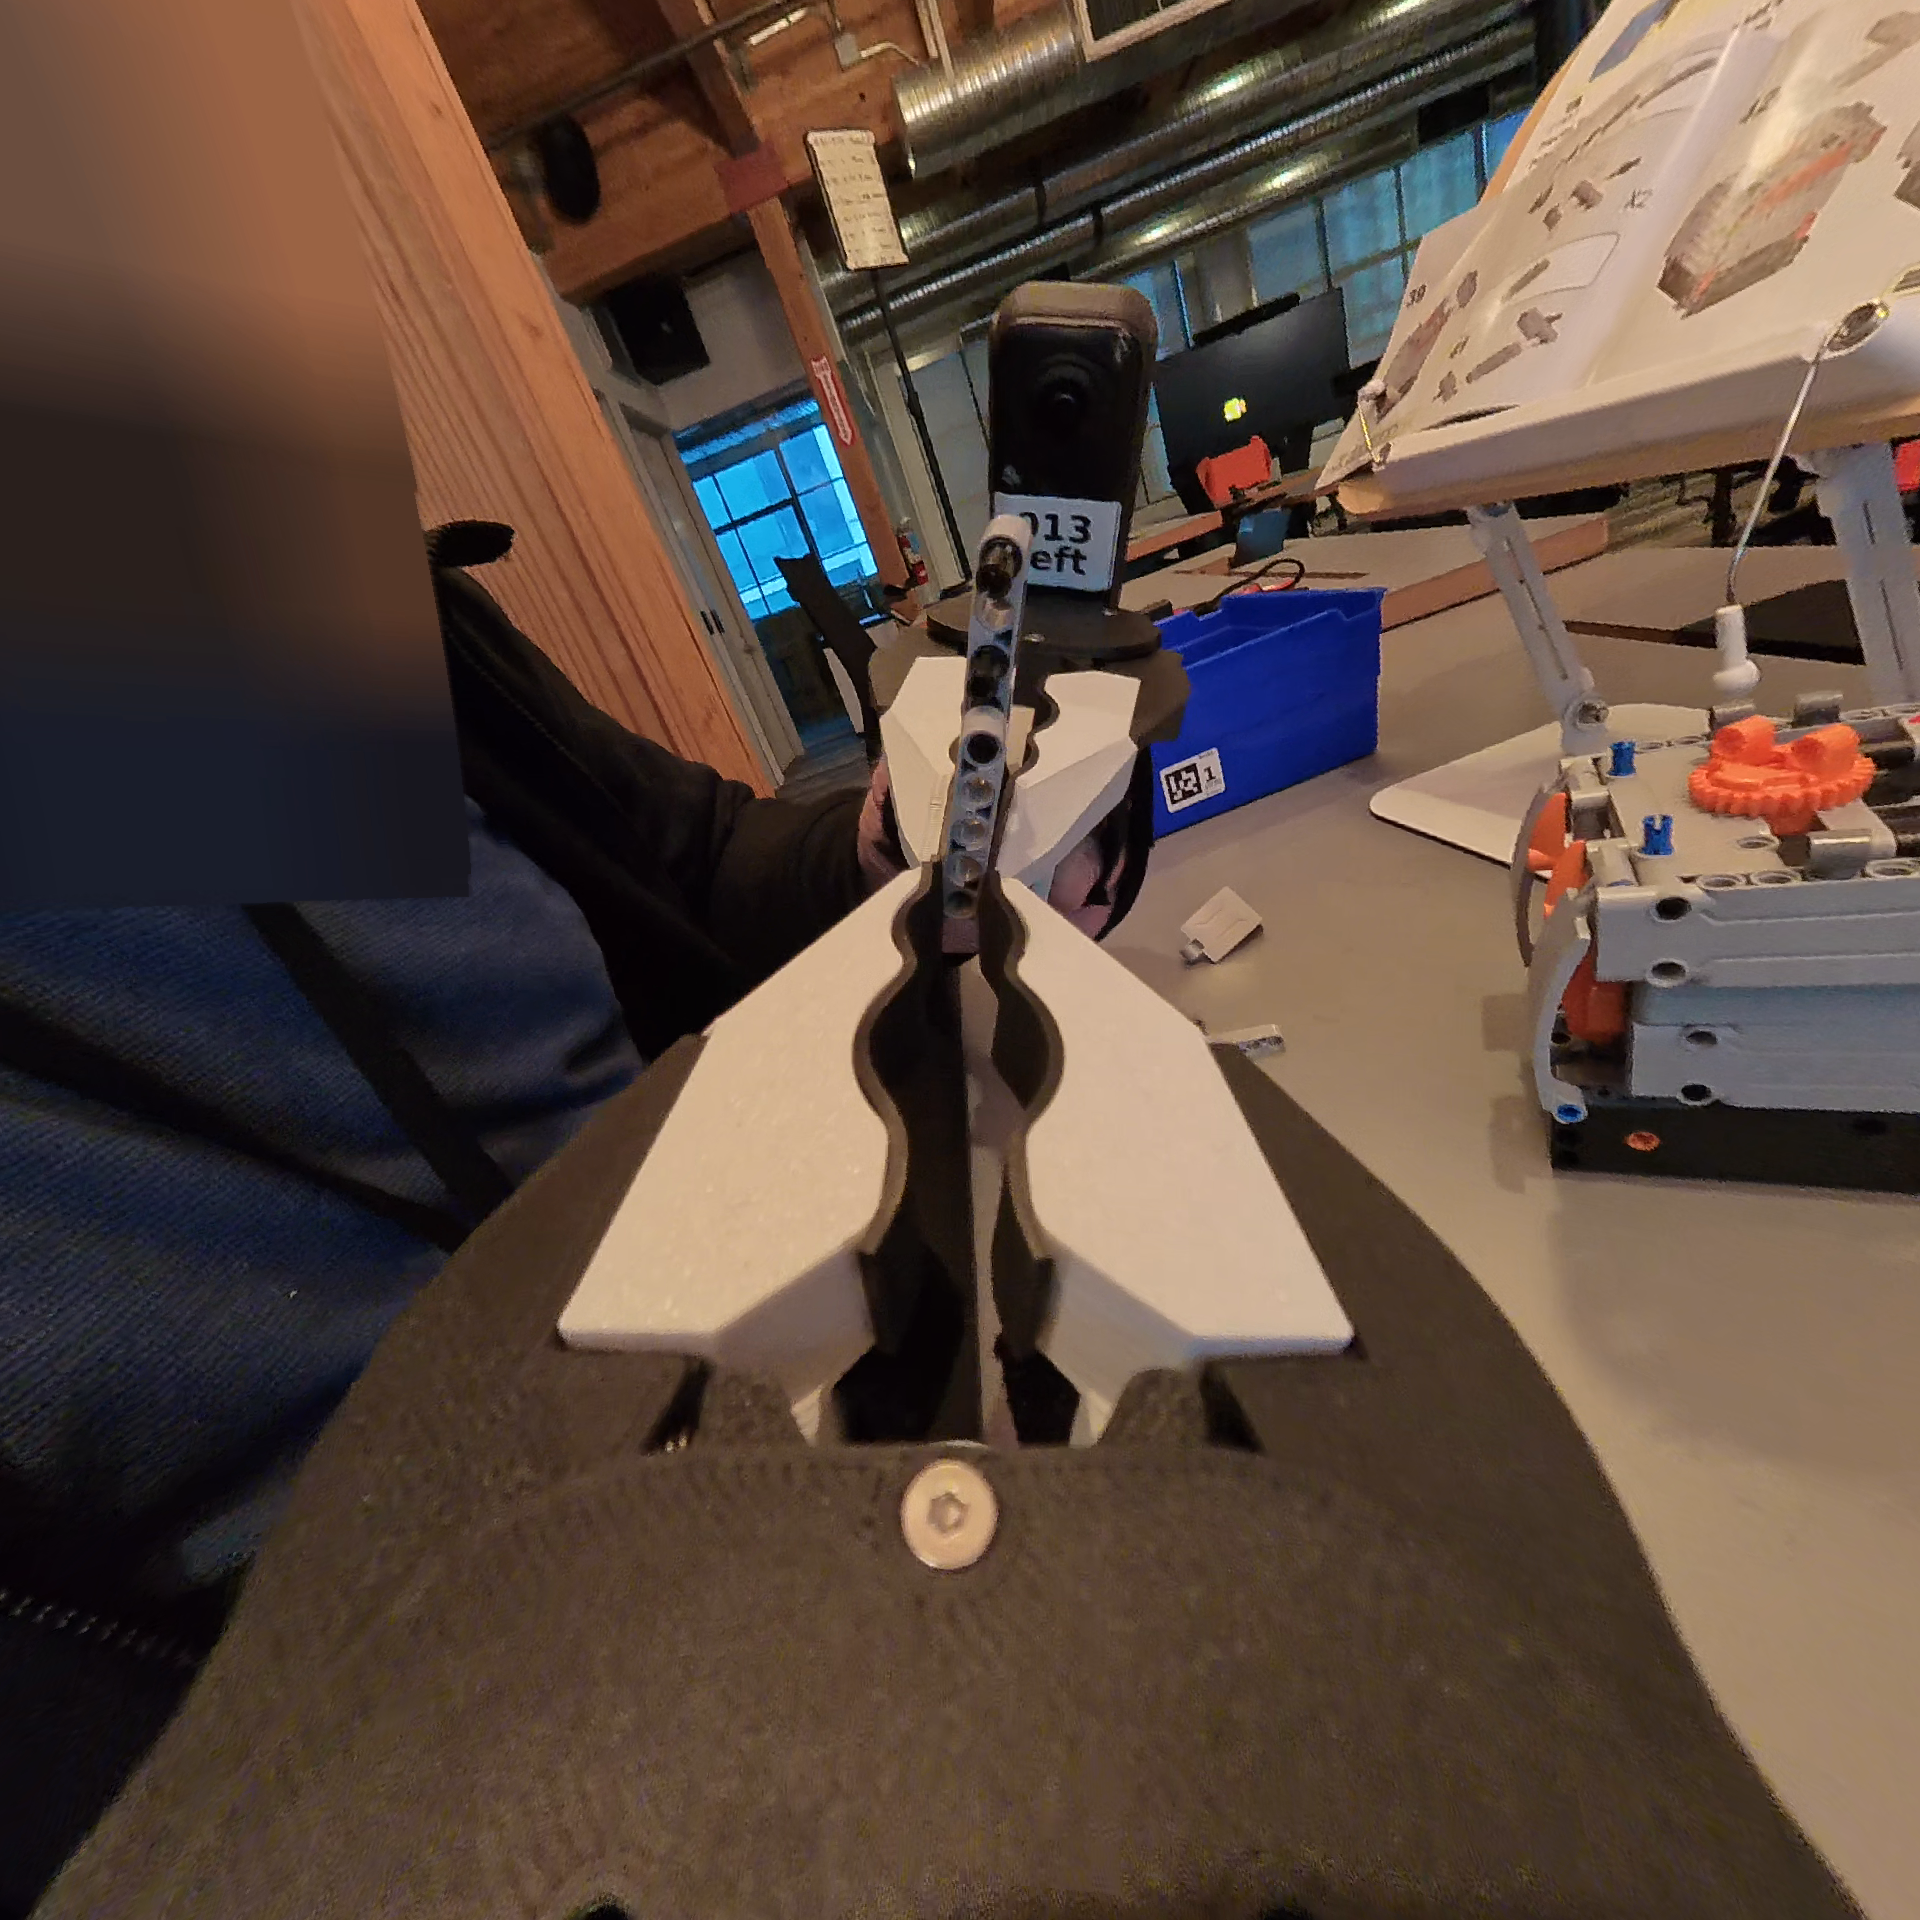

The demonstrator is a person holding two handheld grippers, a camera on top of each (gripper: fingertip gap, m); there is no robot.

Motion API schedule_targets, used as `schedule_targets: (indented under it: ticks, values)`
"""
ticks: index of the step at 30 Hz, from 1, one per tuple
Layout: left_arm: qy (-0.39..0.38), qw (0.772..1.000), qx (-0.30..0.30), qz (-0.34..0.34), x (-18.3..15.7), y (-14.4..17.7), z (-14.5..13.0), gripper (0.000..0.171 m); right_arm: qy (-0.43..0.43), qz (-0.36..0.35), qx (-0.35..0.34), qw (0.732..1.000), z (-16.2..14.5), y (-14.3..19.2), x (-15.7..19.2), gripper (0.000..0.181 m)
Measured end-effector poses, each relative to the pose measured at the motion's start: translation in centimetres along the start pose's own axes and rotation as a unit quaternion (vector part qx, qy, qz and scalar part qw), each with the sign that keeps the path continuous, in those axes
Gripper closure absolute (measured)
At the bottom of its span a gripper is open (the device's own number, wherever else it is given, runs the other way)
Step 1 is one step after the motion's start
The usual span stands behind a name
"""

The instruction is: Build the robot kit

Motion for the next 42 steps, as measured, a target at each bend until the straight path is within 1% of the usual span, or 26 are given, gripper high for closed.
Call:
schedule_targets:
  ticks: [5,6,11,12,13,14,15,16,17,18,19,20,21,23,26,28,30,31,32,34,36,38,40,42]
  values:
    - [-0.041,0.999,0.006,0.031,-0.5,-0.3,0.1,0.168,-0.001,-0.004,-0.012,1.0,-0.1,-0.1,0.1,0.177]
    - [-0.033,0.999,0.003,0.023,-0.5,-0.2,0.2,0.168,-0.004,-0.002,-0.017,1.0,-0.1,-0.2,0.1,0.177]
    - [-0.025,0.999,0.002,0.024,-0.1,0.0,0.1,0.167,-0.005,-0.014,-0.017,1.0,-0.2,-0.3,-0.1,0.177]
    - [-0.025,0.999,0.014,0.025,0.1,0.0,0.0,0.167,0.002,-0.022,-0.009,1.0,-0.3,-0.3,-0.2,0.176]
    - [-0.005,0.999,0.028,0.02,0.6,0.1,-0.2,0.167,0.005,-0.035,0.0,0.999,-0.5,-0.4,-0.4,0.176]
    - [0.012,0.999,0.027,0.015,0.9,0.3,-0.4,0.167,0.003,-0.042,0.002,0.999,-0.5,-0.6,-0.5,0.177]
    - [0.011,1.0,0.021,0.017,1.0,0.3,-0.4,0.167,-0.001,-0.043,0.003,0.999,-0.4,-0.6,-0.6,0.177]
    - [0.001,0.999,0.032,0.024,1.0,0.3,-0.3,0.166,-0.005,-0.044,0.004,0.999,-0.3,-0.5,-0.8,0.176]
    - [-0.007,0.999,0.034,0.029,1.1,0.5,-0.1,0.166,-0.006,-0.046,-0.012,0.999,0.0,-0.3,-0.8,0.174]
    - [-0.002,0.999,0.027,0.022,1.0,0.7,0.1,0.167,-0.007,-0.046,-0.033,0.998,0.4,-0.1,-0.8,0.167]
    - [0.007,0.999,0.034,0.012,1.0,0.7,0.0,0.166,-0.008,-0.051,-0.038,0.998,0.5,0.1,-0.9,0.172]
    - [0.003,0.999,0.034,0.023,1.2,0.7,-0.2,0.166,-0.009,-0.052,-0.029,0.998,0.4,0.0,-0.9,0.18]
    - [0.0,0.999,0.03,0.022,1.1,0.6,-0.2,0.167,-0.004,-0.048,-0.025,0.999,0.3,-0.2,-0.7,0.181]
    - [0.008,0.999,0.051,0.013,1.2,0.2,-0.6,0.166,0.008,-0.053,-0.019,0.998,0.3,-0.5,-0.6,0.181]
    - [0.013,0.998,0.059,0.007,1.2,-0.2,-1.0,0.166,0.002,-0.05,-0.015,0.999,0.2,-0.6,-0.5,0.181]
    - [-0.001,0.998,0.067,0.017,1.2,-0.2,-1.0,0.167,-0.011,-0.046,-0.014,0.999,0.0,-0.5,-0.6,0.181]
    - [0.001,0.997,0.072,0.02,1.4,-0.1,-1.1,0.166,-0.025,-0.042,-0.017,0.999,0.1,-0.4,-0.7,0.166]
    - [-0.001,0.997,0.076,0.021,1.4,-0.1,-1.1,0.166,-0.027,-0.041,-0.013,0.999,0.1,-0.6,-0.8,0.166]
    - [-0.008,0.996,0.087,0.025,1.4,-0.2,-1.2,0.166,-0.023,-0.045,-0.005,0.999,-0.1,-0.8,-0.8,0.167]
    - [-0.022,0.994,0.106,0.026,1.1,-0.4,-1.5,0.166,-0.009,-0.056,0.014,0.998,-0.4,-1.2,-0.8,0.177]
    - [-0.032,0.992,0.119,0.034,1.1,-0.6,-1.7,0.166,-0.001,-0.063,0.03,0.998,-0.6,-1.3,-0.7,0.177]
    - [-0.028,0.993,0.111,0.035,1.2,-0.6,-1.7,0.166,0.002,-0.067,0.027,0.997,-0.5,-1.2,-0.7,0.177]
    - [-0.024,0.994,0.098,0.032,1.3,-0.3,-1.4,0.165,-0.013,-0.065,0.012,0.998,-0.3,-1.0,-0.9,0.177]
    - [-0.018,0.997,0.067,0.028,1.4,0.3,-0.7,0.166,-0.016,-0.065,0.004,0.998,-0.2,-0.7,-0.9,0.177]
Point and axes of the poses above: each gripper's, where its closed fingertips meet, y back along the fingers, z out of its top, x = y × z across the jaws, the point moved 8 cm from there along y, back along the fingers, and after that the axes turned 8 degrees about -x, right-handed, at the moved point
